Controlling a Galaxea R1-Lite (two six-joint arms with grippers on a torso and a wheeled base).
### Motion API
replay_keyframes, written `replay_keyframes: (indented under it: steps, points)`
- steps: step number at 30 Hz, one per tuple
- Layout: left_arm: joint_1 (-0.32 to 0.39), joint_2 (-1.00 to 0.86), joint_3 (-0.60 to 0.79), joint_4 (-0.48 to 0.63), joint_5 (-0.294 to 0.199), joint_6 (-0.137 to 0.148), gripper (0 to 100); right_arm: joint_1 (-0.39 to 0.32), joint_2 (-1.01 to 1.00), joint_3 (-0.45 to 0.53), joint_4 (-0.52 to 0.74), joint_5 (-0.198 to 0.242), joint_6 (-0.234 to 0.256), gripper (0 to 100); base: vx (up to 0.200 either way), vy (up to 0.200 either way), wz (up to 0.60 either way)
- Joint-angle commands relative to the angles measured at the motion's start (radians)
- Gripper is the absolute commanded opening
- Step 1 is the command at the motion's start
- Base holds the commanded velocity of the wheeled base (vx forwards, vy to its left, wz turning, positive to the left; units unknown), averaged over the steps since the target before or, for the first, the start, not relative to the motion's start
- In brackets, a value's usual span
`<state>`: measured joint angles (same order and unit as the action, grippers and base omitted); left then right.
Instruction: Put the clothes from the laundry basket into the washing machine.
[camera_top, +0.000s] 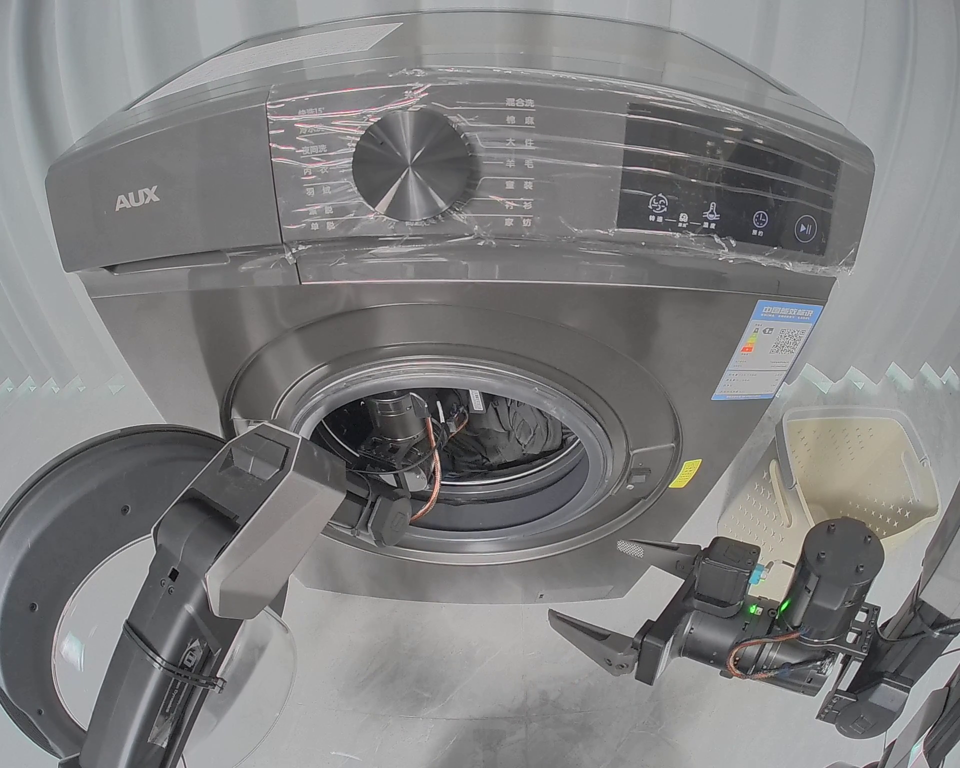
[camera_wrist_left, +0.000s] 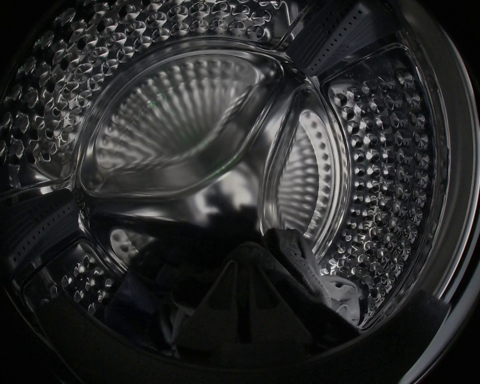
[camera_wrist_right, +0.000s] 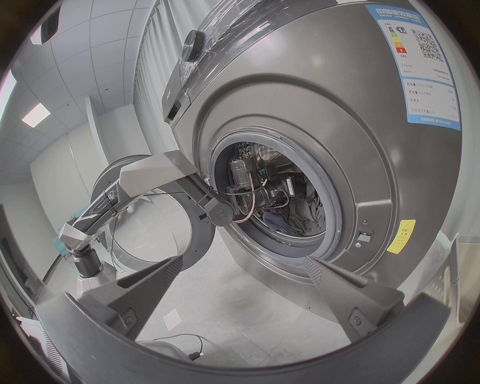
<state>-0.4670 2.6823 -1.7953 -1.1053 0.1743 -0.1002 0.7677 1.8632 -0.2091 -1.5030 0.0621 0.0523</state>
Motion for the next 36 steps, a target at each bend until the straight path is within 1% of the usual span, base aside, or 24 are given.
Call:
replay_keyframes:
  steps: [1, 5, 6, 9, 13, 14, 20, 21, 22, 23, 25, 29, 31, 36]
  points:
    - [0.001, 0.014, -0.004, 0.001, 0.001, 0.001, 100, -0.001, -0.001, 0.001, 0.0, 0.001, 0.0, 100, 0.0, 0.0, 0.0]
    - [-0.002, 0.011, 0.005, 0.001, 0.001, -0.001, 100, -0.001, -0.001, -0.001, 0.0, 0.001, 0.0, 100, 0.0, 0.0, 0.0]
    - [-0.005, 0.005, 0.019, 0.001, 0.001, -0.007, 100, -0.001, -0.001, 0.001, 0.0, 0.001, 0.0, 100, 0.0, 0.0, 0.0]
    - [-0.013, -0.013, 0.06, 0.002, 0.001, -0.01, 100, -0.001, -0.001, -0.001, 0.0, 0.001, 0.0, 100, 0.0, 0.0, 0.0]
    - [-0.019, -0.079, 0.168, 0.004, -0.002, -0.007, 100, -0.001, -0.002, 0.001, 0.0, 0.001, 0.0, 100, 0.0, 0.0, 0.0]
    - [-0.019, -0.085, 0.174, 0.004, -0.002, -0.007, 100, -0.001, -0.002, -0.001, 0.0, 0.001, 0.0, 100, 0.0, 0.0, 0.0]
    - [-0.038, -0.183, 0.387, -0.007, -0.015, -0.004, 100, 0.001, -0.002, -0.001, 0.0, 0.001, 0.0, 100, 0.0, 0.0, 0.0]
    - [-0.038, -0.183, 0.387, -0.007, -0.015, -0.004, 100, 0.001, -0.002, -0.001, 0.0, 0.001, 0.0, 100, 0.0, 0.0, 0.0]
    - [-0.042, -0.205, 0.452, -0.008, -0.019, 0.002, 100, 0.001, -0.004, -0.001, 0.0, 0.001, 0.0, 100, 0.0, 0.0, 0.0]
    - [-0.042, -0.208, 0.459, -0.01, -0.019, 0.004, 100, 0.001, -0.004, -0.001, 0.0, 0.001, 0.0, 100, 0.0, 0.0, 0.0]
    - [-0.051, -0.237, 0.527, -0.013, -0.022, 0.008, 100, 0.002, -0.004, 0.001, 0.0, 0.001, 0.0, 100, 0.0, 0.0, 0.0]
    - [-0.065, -0.271, 0.606, -0.027, -0.025, 0.016, 100, 0.002, -0.004, 0.001, 0.0, 0.001, 0.0, 100, 0.0, 0.0, 0.0]
    - [-0.07, -0.282, 0.628, -0.036, -0.025, 0.024, 100, 0.004, -0.004, 0.001, 0.001, 0.001, 0.0, 100, 0.0, 0.0, 0.0]
    - [-0.09, -0.288, 0.645, -0.061, -0.033, 0.025, 100, 0.007, -0.004, 0.001, 0.001, -0.001, 0.0, 100, 0.0, 0.0, 0.0]
